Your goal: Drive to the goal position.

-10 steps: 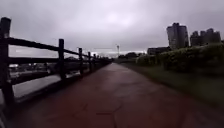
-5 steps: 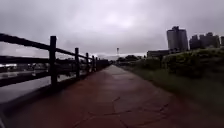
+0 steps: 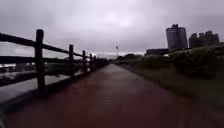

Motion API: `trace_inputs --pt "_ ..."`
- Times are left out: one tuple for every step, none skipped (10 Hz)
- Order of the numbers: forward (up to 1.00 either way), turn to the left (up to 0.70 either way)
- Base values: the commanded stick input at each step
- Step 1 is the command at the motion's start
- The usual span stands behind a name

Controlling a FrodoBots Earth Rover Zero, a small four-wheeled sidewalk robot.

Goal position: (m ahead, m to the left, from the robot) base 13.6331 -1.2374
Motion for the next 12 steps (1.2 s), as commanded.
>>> trace_inputs --pt "0.00 0.00" --pt "0.00 0.00" --pt "0.00 0.00" --pt "0.00 0.00" --pt "0.00 0.00" --pt "0.00 0.00" --pt "0.00 0.00" --pt "0.00 0.00" --pt "0.35 0.00" --pt "1.00 0.00" --pt "1.00 0.00" --pt "1.00 0.00"
